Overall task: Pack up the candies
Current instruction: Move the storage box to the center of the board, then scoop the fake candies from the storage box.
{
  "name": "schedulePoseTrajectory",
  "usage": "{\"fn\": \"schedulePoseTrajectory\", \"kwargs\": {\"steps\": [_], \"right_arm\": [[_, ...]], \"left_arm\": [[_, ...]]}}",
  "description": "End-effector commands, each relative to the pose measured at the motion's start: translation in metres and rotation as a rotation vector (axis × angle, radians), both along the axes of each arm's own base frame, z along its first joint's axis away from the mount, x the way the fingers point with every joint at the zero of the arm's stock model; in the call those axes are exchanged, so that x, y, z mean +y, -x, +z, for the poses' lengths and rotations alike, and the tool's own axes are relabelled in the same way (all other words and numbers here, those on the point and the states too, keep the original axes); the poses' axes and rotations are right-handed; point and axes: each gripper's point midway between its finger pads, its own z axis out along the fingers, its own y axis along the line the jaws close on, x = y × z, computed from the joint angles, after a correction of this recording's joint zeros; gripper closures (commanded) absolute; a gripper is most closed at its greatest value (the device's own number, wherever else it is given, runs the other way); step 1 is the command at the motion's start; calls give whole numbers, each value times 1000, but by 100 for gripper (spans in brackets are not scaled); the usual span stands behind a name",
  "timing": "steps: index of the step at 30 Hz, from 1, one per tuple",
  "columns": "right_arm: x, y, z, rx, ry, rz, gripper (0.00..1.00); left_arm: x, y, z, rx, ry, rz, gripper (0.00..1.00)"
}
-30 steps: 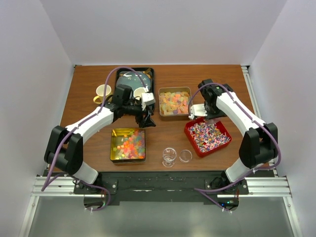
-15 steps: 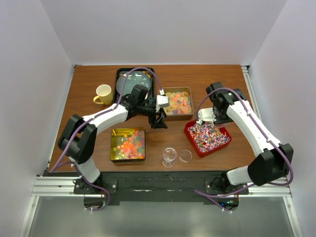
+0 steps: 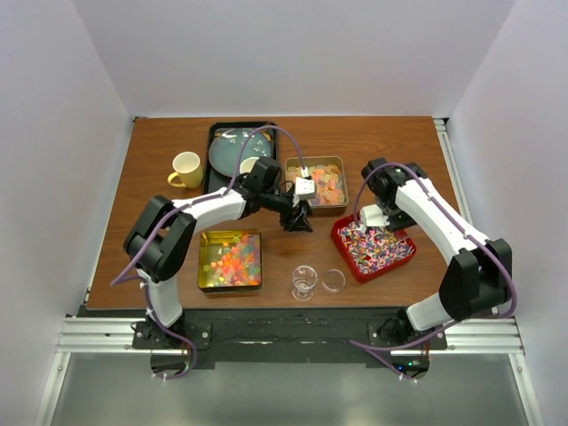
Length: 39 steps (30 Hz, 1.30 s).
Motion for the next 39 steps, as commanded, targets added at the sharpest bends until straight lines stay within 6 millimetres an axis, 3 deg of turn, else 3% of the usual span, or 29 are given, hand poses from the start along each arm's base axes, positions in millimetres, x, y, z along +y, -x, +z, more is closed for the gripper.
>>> {"fn": "schedulePoseTrajectory", "kwargs": {"steps": [1,11,17,22,23,27,30,39], "right_arm": [[-16,31,20,177,182,17,100],[-13,36,13,216,304,42,100],[-4,45,-1,246,309,57,100],[31,39,-17,203,180,-29,100],[46,32,-21,197,107,-54,100],[81,21,-21,167,-15,-56,100],[95,17,-18,145,-70,-47,100],[71,22,1,95,-11,-8,100]], "left_arm": [[-15,0,13,-99,88,-80,41],[-12,9,5,-110,91,-122,39],[-10,15,2,-97,99,-126,39],[-7,22,-5,-82,101,-138,39],[-7,22,-5,-82,102,-139,39],[-7,24,-9,-62,100,-134,40],[-6,25,-11,-52,99,-131,40],[-1,30,-16,-49,88,-136,41]]}}
